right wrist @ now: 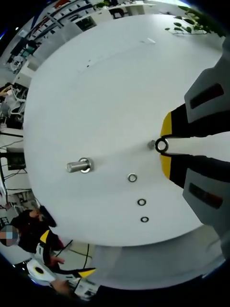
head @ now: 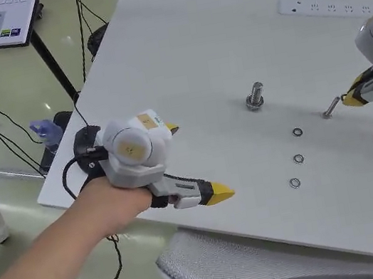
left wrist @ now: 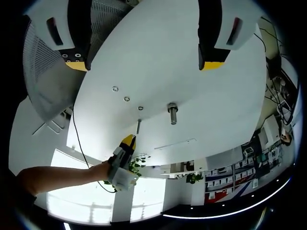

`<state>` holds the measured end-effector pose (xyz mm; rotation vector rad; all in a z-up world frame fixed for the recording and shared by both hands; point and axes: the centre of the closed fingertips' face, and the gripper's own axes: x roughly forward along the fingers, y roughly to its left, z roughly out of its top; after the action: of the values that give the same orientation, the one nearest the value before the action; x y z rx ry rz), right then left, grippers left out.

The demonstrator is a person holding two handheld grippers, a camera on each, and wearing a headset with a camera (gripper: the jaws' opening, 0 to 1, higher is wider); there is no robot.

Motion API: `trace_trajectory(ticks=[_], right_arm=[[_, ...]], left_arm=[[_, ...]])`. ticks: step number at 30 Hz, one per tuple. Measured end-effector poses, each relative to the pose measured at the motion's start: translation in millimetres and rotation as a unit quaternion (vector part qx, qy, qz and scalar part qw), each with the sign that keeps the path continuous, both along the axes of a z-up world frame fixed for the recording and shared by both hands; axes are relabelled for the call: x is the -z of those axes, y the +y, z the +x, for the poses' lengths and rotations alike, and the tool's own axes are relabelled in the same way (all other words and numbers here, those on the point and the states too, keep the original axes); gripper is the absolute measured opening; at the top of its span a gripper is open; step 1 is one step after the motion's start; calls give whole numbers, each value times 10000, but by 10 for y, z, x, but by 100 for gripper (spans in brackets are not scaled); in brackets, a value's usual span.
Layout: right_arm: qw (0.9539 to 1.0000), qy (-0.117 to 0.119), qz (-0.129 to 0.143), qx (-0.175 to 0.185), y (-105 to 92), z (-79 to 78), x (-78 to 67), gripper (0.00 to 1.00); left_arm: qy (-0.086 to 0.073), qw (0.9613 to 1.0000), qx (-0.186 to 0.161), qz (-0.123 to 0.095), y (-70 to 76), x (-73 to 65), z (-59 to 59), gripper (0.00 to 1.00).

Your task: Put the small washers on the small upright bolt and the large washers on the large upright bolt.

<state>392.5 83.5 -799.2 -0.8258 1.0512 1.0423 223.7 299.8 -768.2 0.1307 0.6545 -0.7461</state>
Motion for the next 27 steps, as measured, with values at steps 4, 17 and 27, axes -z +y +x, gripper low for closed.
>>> trace_trajectory(ticks=[4, 17, 27], right_arm=[[10000, -19, -26, -49, 50, 31, 5, 13], [9998, 77, -150, -73, 34, 42, 123, 13], [9998, 105, -124, -71, 48, 61, 166, 13]], left_arm=[[6, 10000, -2, 2, 11, 1, -12, 92], [49, 10000, 0, 37, 49, 21, -39, 91], [72, 10000, 18, 55, 58, 40, -50, 90]])
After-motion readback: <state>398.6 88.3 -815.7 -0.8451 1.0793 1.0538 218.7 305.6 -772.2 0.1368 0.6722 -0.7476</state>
